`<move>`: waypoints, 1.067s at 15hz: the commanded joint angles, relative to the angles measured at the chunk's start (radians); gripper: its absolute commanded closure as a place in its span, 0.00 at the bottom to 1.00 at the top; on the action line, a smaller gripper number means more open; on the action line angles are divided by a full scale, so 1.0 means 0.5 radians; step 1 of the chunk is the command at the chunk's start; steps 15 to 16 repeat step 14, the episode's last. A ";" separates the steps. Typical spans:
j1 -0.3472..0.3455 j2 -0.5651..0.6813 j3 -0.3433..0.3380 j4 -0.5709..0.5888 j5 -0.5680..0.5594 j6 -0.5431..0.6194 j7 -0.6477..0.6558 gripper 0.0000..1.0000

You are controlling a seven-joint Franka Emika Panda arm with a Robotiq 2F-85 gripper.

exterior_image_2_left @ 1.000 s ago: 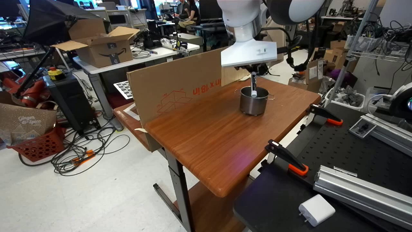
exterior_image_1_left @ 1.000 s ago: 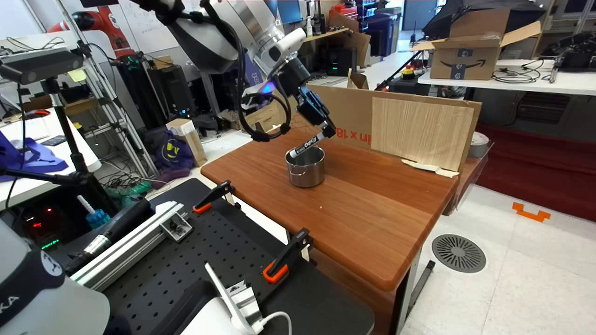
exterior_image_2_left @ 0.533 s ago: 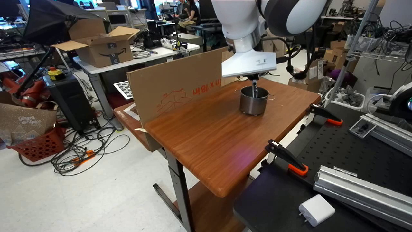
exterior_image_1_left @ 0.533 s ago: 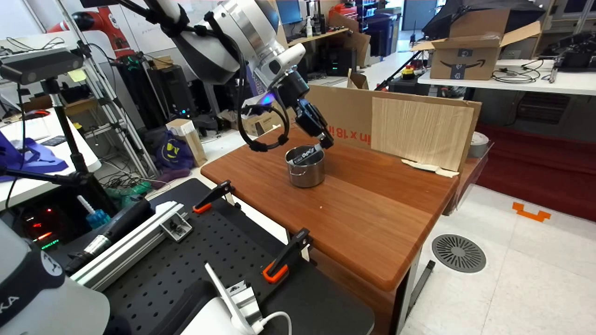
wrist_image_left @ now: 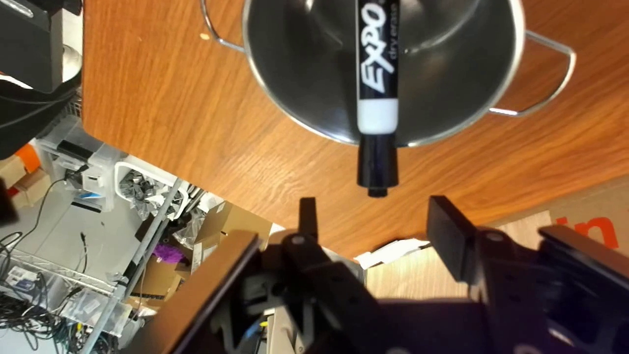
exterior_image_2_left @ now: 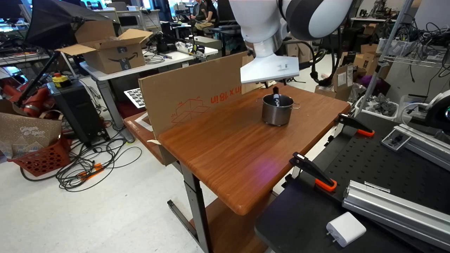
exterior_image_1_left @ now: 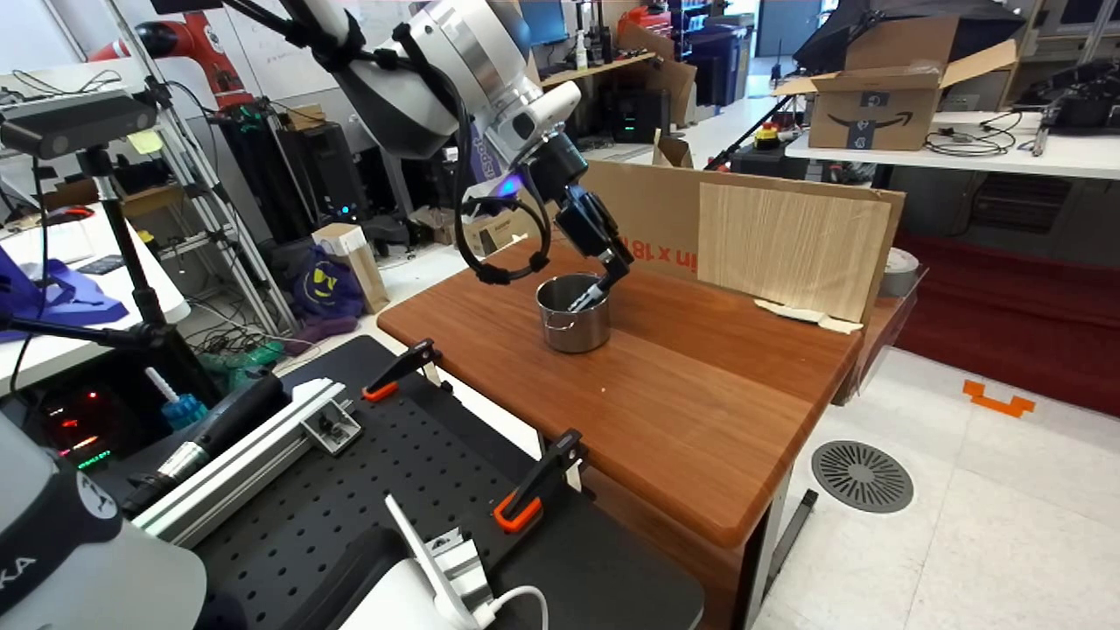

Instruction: Pick up the black marker from the table and place it in the pot

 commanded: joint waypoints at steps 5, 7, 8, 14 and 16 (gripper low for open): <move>-0.049 -0.078 0.092 0.007 0.006 -0.025 -0.025 0.00; -0.057 -0.153 0.128 -0.034 0.038 0.001 -0.076 0.00; -0.065 -0.189 0.153 -0.051 0.077 -0.001 -0.139 0.00; -0.057 -0.160 0.151 -0.030 0.035 -0.012 -0.086 0.00; -0.057 -0.160 0.151 -0.030 0.035 -0.012 -0.086 0.00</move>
